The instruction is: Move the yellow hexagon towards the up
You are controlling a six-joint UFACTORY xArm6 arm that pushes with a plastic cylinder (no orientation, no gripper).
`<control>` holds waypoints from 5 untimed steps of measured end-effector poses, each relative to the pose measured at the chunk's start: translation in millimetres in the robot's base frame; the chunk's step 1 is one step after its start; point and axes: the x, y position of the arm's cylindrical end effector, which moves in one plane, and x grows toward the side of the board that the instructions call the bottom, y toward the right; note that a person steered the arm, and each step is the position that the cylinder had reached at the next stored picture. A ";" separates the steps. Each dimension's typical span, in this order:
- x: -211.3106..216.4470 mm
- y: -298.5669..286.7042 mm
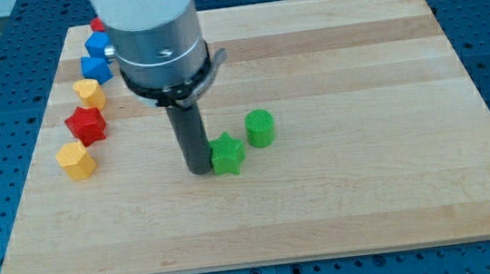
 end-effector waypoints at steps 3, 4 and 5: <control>11.6 7.1; 44.6 -40.5; 56.7 -120.1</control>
